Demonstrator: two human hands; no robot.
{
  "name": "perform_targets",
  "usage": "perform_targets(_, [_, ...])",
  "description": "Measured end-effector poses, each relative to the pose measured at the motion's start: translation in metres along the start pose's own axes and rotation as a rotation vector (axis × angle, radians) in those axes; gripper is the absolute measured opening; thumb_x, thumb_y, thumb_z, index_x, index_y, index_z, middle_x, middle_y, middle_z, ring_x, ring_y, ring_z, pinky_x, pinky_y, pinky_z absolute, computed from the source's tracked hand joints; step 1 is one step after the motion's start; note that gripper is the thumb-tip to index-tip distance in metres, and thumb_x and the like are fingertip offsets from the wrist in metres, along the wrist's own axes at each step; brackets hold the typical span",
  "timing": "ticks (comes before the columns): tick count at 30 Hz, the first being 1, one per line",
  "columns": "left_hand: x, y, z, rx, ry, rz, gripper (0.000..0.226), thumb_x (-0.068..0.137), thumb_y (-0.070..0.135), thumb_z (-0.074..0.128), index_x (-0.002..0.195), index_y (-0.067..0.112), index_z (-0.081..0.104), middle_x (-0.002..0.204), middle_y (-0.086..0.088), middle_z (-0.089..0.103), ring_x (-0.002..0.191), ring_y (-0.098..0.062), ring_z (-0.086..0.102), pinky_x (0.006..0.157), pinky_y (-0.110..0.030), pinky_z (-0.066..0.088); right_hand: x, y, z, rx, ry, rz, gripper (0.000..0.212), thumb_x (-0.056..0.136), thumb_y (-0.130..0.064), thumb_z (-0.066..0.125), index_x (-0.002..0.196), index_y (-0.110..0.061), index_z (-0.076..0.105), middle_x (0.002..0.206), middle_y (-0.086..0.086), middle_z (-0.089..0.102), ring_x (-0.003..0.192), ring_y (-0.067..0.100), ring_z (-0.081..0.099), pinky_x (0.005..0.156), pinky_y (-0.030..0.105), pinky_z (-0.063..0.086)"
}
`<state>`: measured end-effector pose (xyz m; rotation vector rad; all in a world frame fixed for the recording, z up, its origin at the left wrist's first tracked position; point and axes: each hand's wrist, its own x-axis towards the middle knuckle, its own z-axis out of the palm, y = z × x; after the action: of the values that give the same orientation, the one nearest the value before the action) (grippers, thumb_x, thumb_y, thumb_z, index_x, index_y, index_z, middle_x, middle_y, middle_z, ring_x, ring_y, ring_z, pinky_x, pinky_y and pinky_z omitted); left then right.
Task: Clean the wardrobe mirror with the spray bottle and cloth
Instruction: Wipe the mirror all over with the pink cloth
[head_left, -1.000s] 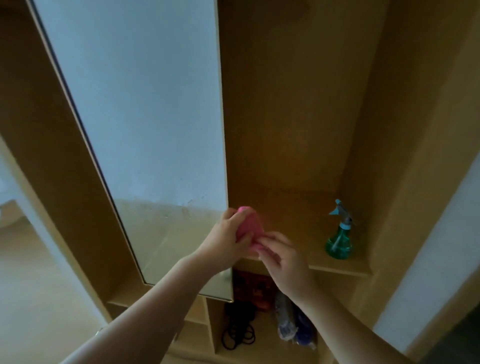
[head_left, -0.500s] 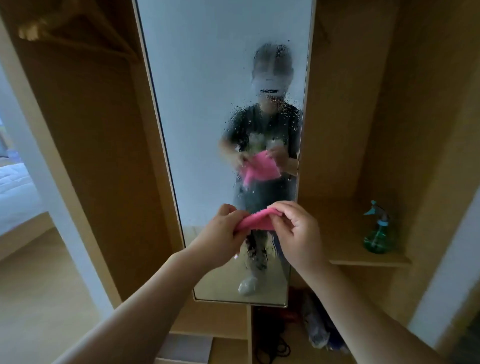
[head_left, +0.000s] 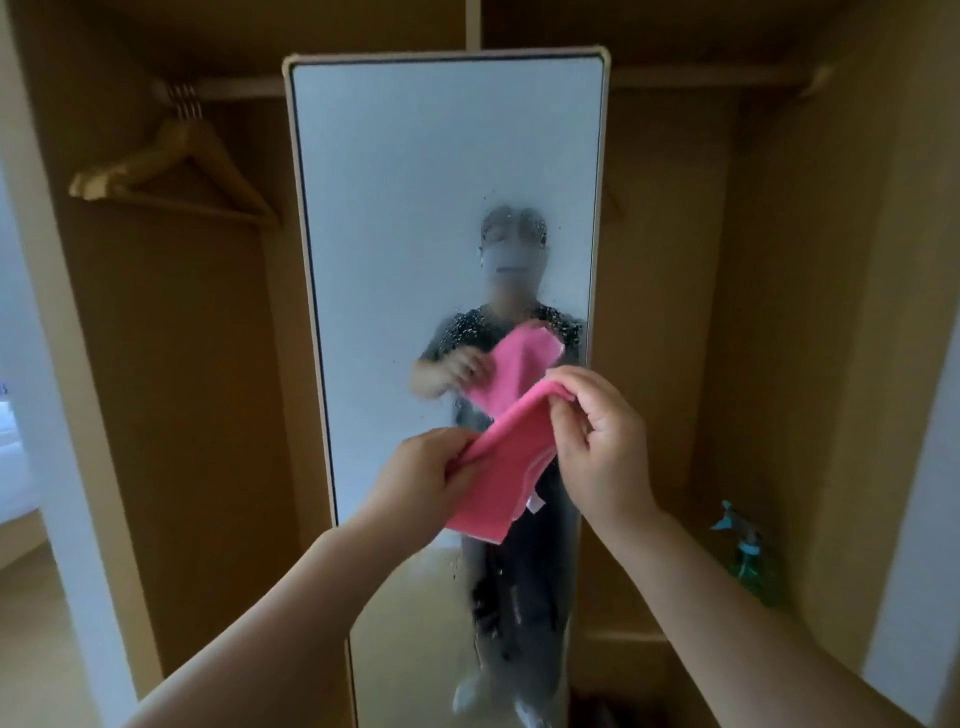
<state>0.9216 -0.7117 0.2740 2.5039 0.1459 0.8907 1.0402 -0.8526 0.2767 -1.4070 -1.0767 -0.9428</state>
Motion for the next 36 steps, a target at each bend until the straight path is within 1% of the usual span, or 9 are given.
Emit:
perform_targets(3, [0.024, 0.01, -0.006, -0.001, 0.044, 0.024, 0.01, 0.089, 0.017, 0.062, 0.094, 0.026, 0.064, 0.075, 0.008, 0.062, 0.066, -0.006, 0.052, 0.061, -0.017, 0.039, 0.028, 0.011, 0.002, -0.006, 0.049, -0.067, 0.025, 0.095, -0.012, 0.051, 0.108, 0.002, 0.069, 0.11, 0.009, 0.069, 0.107, 0.015, 0.063, 0.097, 0.027, 0.05])
perform_targets(5, [0.04, 0.014, -0.012, 0.004, 0.096, 0.01, 0.021, 0.088, 0.017, 0.063, 0.107, 0.027, 0.065, 0.084, 0.007, 0.066, 0.07, -0.012, 0.057, 0.063, -0.019, 0.044, 0.049, 0.019, 0.004, -0.008, 0.056, -0.088, 0.025, 0.097, -0.013, 0.051, 0.108, 0.001, 0.069, 0.111, 0.009, 0.069, 0.108, 0.016, 0.063, 0.097, 0.031, 0.051])
perform_targets(7, [0.052, 0.018, -0.019, -0.019, 0.131, -0.002, 0.022, 0.085, 0.014, 0.066, 0.1, 0.031, 0.065, 0.081, 0.011, 0.066, 0.069, -0.007, 0.058, 0.061, -0.012, 0.043, 0.067, 0.026, 0.006, -0.006, 0.063, -0.11, 0.021, 0.097, -0.01, 0.053, 0.106, 0.0, 0.069, 0.11, 0.008, 0.069, 0.109, 0.015, 0.062, 0.097, 0.034, 0.051])
perform_targets(11, [0.078, 0.023, -0.032, 0.019, 0.192, -0.034, 0.018, 0.077, 0.019, 0.074, 0.094, 0.024, 0.071, 0.077, 0.004, 0.069, 0.074, -0.018, 0.062, 0.067, -0.028, 0.047, 0.098, 0.03, 0.016, -0.054, 0.071, -0.156, 0.023, 0.098, -0.012, 0.052, 0.11, -0.002, 0.068, 0.113, 0.007, 0.068, 0.111, 0.018, 0.062, 0.097, 0.037, 0.051])
perform_targets(14, [0.095, 0.02, -0.047, 0.047, 0.217, 0.002, 0.022, 0.076, 0.03, 0.077, 0.092, 0.038, 0.065, 0.077, 0.012, 0.068, 0.074, -0.009, 0.063, 0.062, -0.024, 0.046, 0.124, 0.03, 0.024, -0.098, 0.069, -0.188, 0.022, 0.098, -0.011, 0.051, 0.11, -0.004, 0.068, 0.112, 0.006, 0.068, 0.109, 0.017, 0.062, 0.096, 0.036, 0.052])
perform_targets(18, [0.113, 0.002, -0.074, 0.064, 0.266, 0.107, 0.025, 0.083, 0.034, 0.071, 0.083, 0.048, 0.051, 0.079, 0.03, 0.06, 0.07, 0.012, 0.057, 0.058, -0.005, 0.039, 0.158, 0.026, 0.035, -0.186, 0.073, -0.215, 0.019, 0.097, -0.005, 0.052, 0.107, -0.003, 0.069, 0.111, 0.006, 0.068, 0.108, 0.016, 0.062, 0.098, 0.032, 0.049])
perform_targets(22, [0.133, -0.024, -0.106, 0.162, 0.335, 0.219, 0.004, 0.09, 0.035, 0.063, 0.094, 0.036, 0.064, 0.105, 0.017, 0.068, 0.096, -0.011, 0.061, 0.083, -0.029, 0.05, 0.184, 0.016, 0.046, -0.299, 0.066, -0.23, 0.019, 0.096, -0.002, 0.052, 0.1, -0.008, 0.069, 0.106, 0.003, 0.068, 0.098, 0.008, 0.059, 0.095, 0.009, 0.041])
perform_targets(29, [0.16, -0.071, -0.172, 0.3, 0.484, 0.336, 0.022, 0.09, 0.028, 0.056, 0.108, 0.025, 0.069, 0.107, 0.008, 0.064, 0.101, -0.015, 0.055, 0.086, -0.036, 0.049, 0.219, 0.008, 0.065, -0.461, 0.106, -0.139, 0.025, 0.099, -0.011, 0.048, 0.116, -0.007, 0.067, 0.124, 0.007, 0.064, 0.119, 0.021, 0.057, 0.105, 0.024, 0.036])
perform_targets(36, [0.178, -0.097, -0.191, 0.393, 0.646, 0.263, 0.025, 0.091, 0.022, 0.054, 0.114, 0.018, 0.064, 0.119, -0.003, 0.058, 0.112, -0.024, 0.05, 0.091, -0.042, 0.048, 0.253, 0.003, 0.077, -0.567, 0.063, -0.124, 0.028, 0.101, -0.012, 0.044, 0.119, -0.007, 0.065, 0.13, 0.006, 0.059, 0.124, 0.018, 0.051, 0.101, 0.012, 0.024])
